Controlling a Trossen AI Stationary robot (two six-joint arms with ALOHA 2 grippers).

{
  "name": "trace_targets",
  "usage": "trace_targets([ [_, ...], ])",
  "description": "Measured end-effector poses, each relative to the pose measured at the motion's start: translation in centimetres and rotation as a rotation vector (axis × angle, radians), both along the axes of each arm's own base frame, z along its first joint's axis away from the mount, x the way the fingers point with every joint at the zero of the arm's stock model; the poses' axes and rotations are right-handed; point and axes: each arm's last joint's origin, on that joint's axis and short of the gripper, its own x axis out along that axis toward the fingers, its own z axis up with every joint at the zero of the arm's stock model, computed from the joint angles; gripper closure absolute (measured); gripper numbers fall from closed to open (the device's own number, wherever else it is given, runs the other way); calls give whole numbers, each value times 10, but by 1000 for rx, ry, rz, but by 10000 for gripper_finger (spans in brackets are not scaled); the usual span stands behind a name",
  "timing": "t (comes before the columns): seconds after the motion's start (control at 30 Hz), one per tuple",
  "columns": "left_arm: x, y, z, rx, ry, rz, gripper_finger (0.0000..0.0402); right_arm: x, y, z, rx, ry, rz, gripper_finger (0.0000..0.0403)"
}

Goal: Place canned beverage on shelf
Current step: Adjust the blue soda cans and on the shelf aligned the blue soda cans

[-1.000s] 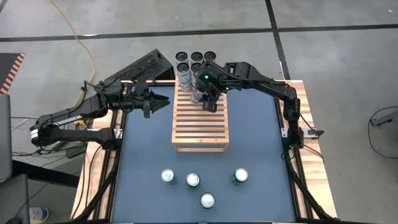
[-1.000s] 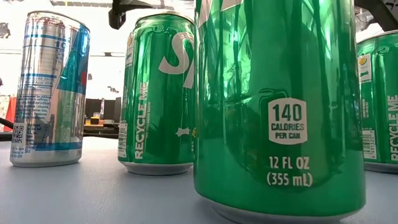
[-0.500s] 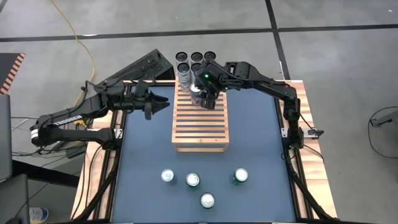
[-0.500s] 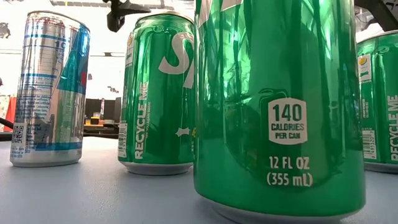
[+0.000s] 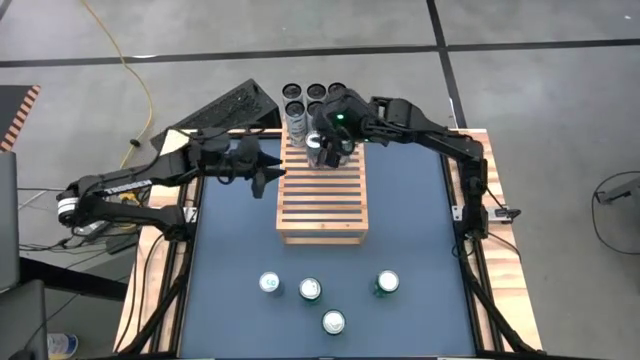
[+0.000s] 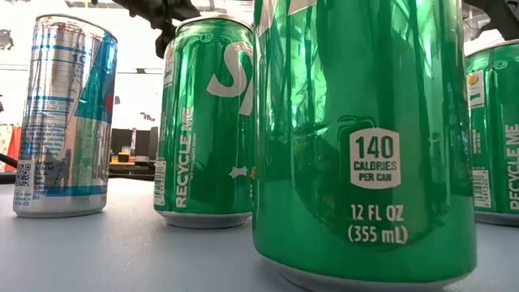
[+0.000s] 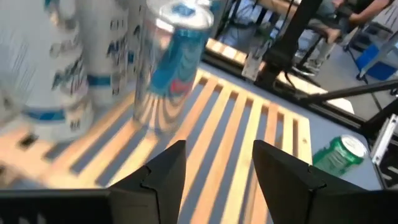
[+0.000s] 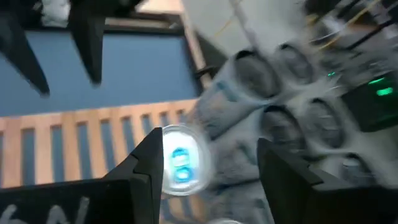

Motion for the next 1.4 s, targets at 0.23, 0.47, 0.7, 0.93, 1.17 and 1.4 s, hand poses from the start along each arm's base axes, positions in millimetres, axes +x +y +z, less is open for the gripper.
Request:
trace_targets([
  [0.23, 27, 8, -6, 83, -58, -80, 306, -38, 23, 41, -132, -80, -68, 230],
  [0.47, 53, 21, -30, 63, -14, -56, 393, -72, 38, 65, -120, -179, -184, 263],
  [0.7, 67, 27, -48, 25, 30, -41, 400, -89, 29, 39, -45, 26, -387, 299],
  [0.93, 67, 33, -47, 47, 6, 0, 401, -78, 17, 1, -21, 223, -450, 315],
  [1.17, 65, 41, -45, 48, -8, 34, 401, -66, 10, -37, -31, 374, -447, 327],
  [1.4, 65, 40, -45, 34, -15, 25, 401, -55, 0, -62, 26, 373, -436, 333],
])
